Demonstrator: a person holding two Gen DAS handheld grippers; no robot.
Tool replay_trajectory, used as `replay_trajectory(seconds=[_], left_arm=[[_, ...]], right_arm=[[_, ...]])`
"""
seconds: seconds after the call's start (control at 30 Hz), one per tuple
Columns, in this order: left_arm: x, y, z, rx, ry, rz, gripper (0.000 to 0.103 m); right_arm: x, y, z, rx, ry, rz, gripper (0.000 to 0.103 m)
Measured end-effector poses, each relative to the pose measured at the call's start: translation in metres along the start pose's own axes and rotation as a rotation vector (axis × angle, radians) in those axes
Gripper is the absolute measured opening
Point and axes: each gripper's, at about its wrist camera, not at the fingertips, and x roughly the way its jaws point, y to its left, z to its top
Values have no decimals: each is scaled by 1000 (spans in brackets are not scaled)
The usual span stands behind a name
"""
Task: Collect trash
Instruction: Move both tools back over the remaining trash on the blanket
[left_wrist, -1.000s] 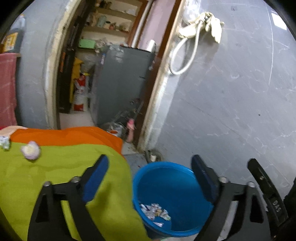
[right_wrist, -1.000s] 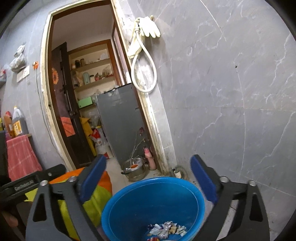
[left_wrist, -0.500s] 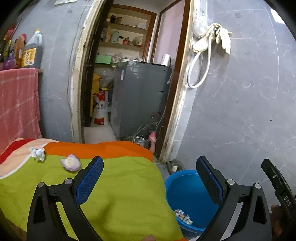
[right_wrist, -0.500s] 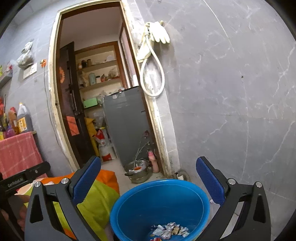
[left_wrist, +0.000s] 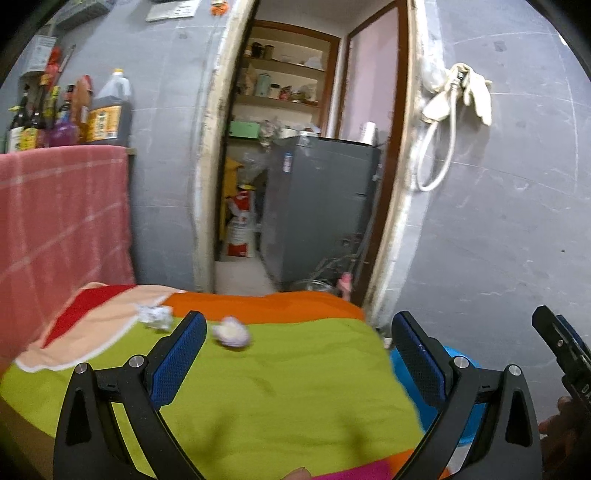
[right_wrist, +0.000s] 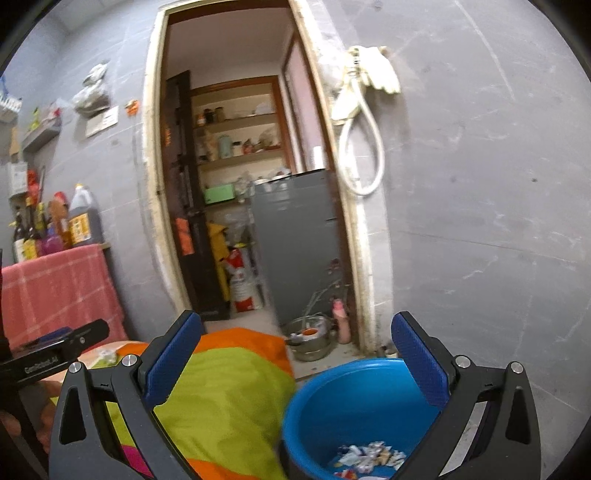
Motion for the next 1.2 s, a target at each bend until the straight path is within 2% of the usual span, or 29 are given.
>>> replay_trajectory(seconds=[0.33,0.63,0.97,1.03,1.2], left_arm=[[-19,71,1,-25,-4,117,98],[-19,137,-6,-97,55,204,98],[6,173,-11,-126,152,216,98],[15,176,-9,-133,174,210,98],[40,175,-4,-90,240,206,98]], right_arm=[[26,65,-1,-64,69,111,103],[51,106,-10,-132,156,187,103],[96,138,-22,-174,298,256,103],[111,142,-24,-181,338,246,103],[146,147,-30,-157,431,274,103]])
